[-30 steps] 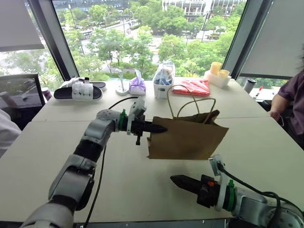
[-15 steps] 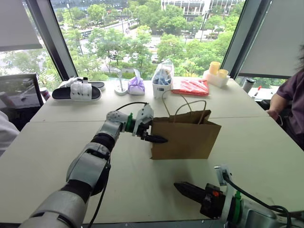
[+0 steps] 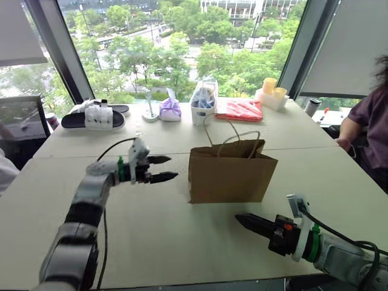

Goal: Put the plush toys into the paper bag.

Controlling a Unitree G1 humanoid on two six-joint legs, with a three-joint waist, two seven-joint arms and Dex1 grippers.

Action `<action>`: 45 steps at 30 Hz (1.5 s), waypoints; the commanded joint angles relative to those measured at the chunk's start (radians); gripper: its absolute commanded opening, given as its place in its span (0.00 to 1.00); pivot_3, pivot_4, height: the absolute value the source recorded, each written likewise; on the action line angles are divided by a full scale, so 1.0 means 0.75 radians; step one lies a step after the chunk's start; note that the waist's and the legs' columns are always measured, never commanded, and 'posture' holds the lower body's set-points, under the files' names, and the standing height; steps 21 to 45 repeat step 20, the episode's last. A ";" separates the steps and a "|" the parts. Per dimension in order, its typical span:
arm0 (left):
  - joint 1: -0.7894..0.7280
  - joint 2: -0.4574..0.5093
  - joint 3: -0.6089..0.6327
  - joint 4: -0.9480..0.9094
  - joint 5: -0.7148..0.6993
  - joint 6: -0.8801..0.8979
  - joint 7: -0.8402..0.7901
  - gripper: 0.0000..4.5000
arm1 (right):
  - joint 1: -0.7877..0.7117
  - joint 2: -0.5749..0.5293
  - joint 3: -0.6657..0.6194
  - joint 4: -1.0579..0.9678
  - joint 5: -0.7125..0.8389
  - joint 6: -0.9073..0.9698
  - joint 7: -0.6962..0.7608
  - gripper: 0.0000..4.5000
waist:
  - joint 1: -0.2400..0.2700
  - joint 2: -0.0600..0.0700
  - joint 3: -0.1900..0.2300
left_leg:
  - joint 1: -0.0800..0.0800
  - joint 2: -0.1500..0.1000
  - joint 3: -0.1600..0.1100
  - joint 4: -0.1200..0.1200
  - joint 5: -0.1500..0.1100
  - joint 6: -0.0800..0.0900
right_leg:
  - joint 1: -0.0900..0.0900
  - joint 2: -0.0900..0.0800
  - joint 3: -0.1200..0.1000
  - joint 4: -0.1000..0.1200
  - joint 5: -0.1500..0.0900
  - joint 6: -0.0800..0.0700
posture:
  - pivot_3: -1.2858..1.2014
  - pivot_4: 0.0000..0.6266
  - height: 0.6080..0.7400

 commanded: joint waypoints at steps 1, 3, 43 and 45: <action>0.175 0.025 0.097 -0.433 -0.122 0.219 0.181 0.85 | 0.020 -0.012 -0.059 -0.016 -0.032 -0.040 0.051 0.00 | 0.010 0.000 0.000 | 0.000 0.001 0.000 0.000 0.000 0.000 | 0.001 0.000 0.000 0.000 0.000 0.000 | 0.52 0.24 1.00; 0.476 -0.013 0.167 -0.809 -0.226 0.372 0.337 0.85 | 0.037 -0.030 -0.101 -0.009 -0.024 -0.035 0.073 0.00 | 0.012 0.002 -0.001 | 0.000 0.000 -0.002 0.000 0.000 0.000 | 0.002 0.000 0.001 -0.003 0.000 0.000 | 0.52 0.24 1.00; 0.958 -0.223 0.154 -1.342 -0.414 0.595 0.911 0.85 | 0.106 0.003 -0.121 0.107 -0.325 -0.114 0.204 0.00 | 0.066 0.007 -0.006 | 0.006 -0.001 0.014 0.000 -0.001 0.000 | 0.008 0.000 0.004 -0.006 -0.003 -0.007 | 0.52 0.24 1.00; 0.958 -0.223 0.154 -1.342 -0.414 0.595 0.911 0.85 | 0.106 0.003 -0.121 0.107 -0.325 -0.114 0.204 0.00 | 0.066 0.007 -0.006 | 0.006 -0.001 0.014 0.000 -0.001 0.000 | 0.008 0.000 0.004 -0.006 -0.003 -0.007 | 0.52 0.24 1.00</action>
